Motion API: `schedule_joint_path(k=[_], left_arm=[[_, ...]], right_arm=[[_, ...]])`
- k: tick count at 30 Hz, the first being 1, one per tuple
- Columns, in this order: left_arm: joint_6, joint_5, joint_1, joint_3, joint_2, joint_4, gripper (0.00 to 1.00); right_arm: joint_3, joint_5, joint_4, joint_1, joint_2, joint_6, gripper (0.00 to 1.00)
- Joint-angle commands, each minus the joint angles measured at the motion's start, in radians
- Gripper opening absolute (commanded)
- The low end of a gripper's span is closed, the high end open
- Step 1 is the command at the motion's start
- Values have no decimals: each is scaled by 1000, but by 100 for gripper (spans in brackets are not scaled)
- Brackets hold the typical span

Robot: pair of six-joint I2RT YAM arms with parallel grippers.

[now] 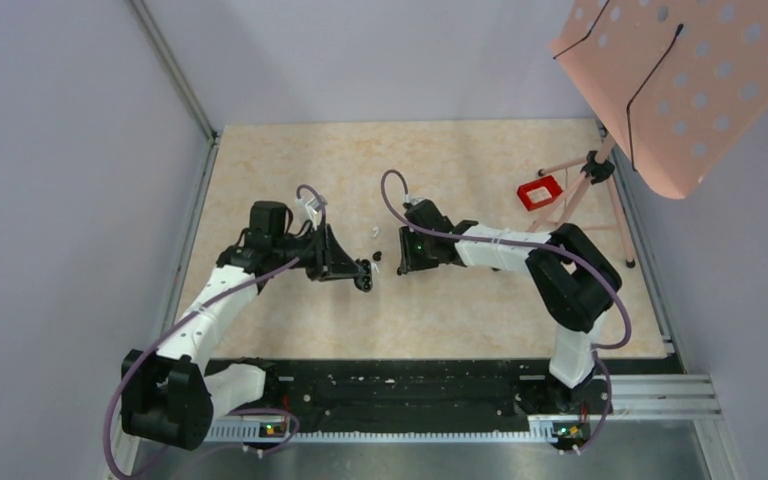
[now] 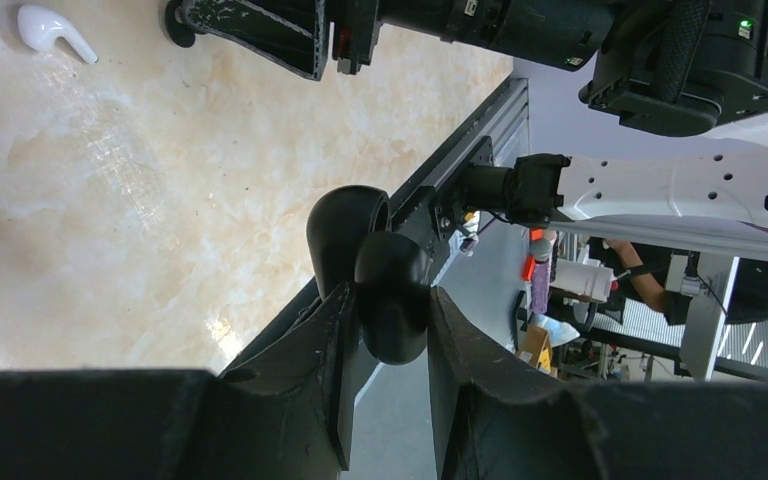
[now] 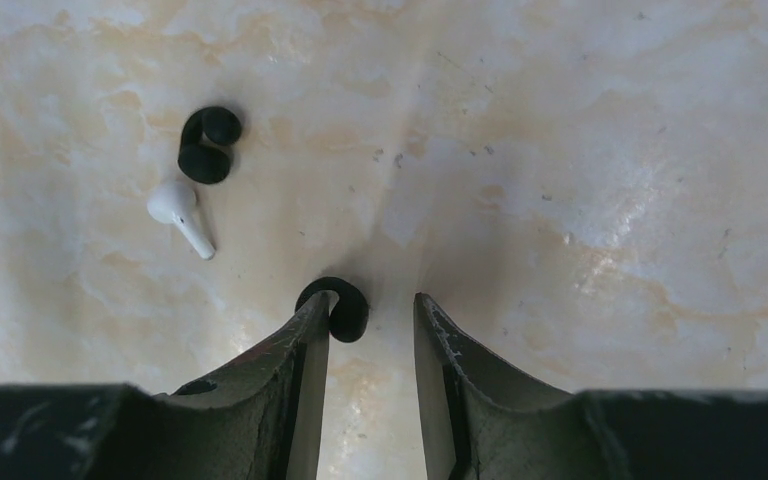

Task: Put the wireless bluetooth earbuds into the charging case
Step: Move the left earbud to the center of the board, then pick up the left earbud from the center of the board.

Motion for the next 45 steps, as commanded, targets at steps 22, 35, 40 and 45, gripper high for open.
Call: schedule_joint_path(k=[22, 35, 40, 45], left_arm=[[-29, -4, 6, -8, 6, 82, 0], [-26, -12, 6, -9, 3, 76, 0], [-30, -12, 6, -12, 4, 80, 0], [-32, -10, 6, -8, 3, 82, 0]], right_arm=[[-105, -4, -57, -36, -250, -35, 29], [-136, -55, -20, -69, -201, 13, 31], [-138, -55, -18, -71, -176, 9, 31], [-134, -73, -5, -71, -152, 8, 30]])
